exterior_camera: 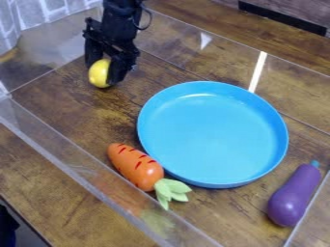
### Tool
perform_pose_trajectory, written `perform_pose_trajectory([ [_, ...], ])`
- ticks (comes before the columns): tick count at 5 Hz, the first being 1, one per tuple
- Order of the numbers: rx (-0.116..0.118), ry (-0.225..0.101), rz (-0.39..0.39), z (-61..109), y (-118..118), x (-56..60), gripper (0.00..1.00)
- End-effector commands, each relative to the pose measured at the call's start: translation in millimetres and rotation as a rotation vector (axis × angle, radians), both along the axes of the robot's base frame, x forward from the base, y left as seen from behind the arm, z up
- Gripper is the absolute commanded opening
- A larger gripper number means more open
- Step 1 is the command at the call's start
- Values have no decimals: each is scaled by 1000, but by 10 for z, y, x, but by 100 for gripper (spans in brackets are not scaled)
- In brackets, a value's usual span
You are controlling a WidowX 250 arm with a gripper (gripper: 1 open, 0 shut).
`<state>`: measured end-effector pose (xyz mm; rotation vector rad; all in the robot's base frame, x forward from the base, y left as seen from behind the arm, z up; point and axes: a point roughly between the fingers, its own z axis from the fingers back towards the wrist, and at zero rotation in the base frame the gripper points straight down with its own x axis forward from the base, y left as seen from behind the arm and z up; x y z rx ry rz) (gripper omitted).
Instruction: Remove the lemon from the blue tray and put it on the table
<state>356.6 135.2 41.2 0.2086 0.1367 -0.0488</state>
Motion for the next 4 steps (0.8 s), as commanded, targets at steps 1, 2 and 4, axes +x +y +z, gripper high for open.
perform_pose_trajectory([
  [1,12,-75,28,279,86,-11,0],
  [2,8,-83,34,314,88,-28,0],
  [4,-5,-104,41,415,83,-75,0],
])
